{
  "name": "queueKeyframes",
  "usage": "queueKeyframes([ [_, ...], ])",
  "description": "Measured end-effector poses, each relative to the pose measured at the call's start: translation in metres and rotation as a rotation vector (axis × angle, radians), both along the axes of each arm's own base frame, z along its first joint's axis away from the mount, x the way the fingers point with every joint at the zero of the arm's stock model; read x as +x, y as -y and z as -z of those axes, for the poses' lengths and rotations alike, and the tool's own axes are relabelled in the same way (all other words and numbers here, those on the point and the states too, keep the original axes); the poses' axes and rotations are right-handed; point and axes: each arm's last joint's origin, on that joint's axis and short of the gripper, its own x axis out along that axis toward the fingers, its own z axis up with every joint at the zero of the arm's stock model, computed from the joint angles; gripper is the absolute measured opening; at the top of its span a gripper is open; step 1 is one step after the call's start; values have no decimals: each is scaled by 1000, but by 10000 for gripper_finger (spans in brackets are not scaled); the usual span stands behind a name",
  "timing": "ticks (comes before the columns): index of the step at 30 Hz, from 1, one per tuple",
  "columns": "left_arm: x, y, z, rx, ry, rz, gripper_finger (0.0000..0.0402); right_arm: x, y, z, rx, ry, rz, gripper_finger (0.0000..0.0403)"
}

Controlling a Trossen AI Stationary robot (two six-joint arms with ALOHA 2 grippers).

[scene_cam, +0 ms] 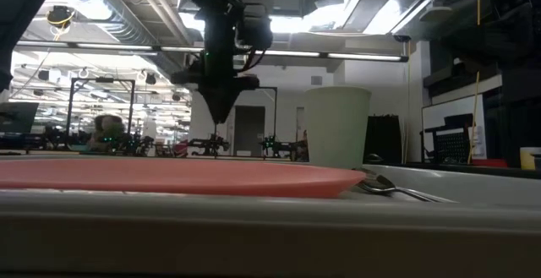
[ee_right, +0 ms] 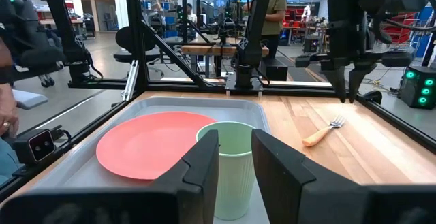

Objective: Pick and place plate/cup/fork/spoon on tray
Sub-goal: Put the orange fork on the gray serving tray to the left of the pink plate

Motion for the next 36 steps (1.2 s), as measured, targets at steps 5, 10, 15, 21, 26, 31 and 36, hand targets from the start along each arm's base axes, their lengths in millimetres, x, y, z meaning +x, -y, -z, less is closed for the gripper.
queueKeyframes([
  [5,-7,-6,12,-52,-8,22,80,0,0,0,0,0,0,94],
  [10,-13,-6,25,-73,-28,19,100,0,0,0,0,0,0,94],
  [15,-15,-5,31,-81,-36,3,104,0,0,0,0,0,0,94],
  [21,-16,-1,43,-103,-47,-26,104,0,0,0,0,0,0,94],
  [26,-20,2,52,-150,-61,-43,104,0,0,0,0,0,0,94],
  [31,-24,8,64,-171,-68,-100,104,0,0,0,0,0,0,94],
  [36,-22,6,71,-131,-12,-103,104,0,0,0,0,0,0,94],
])
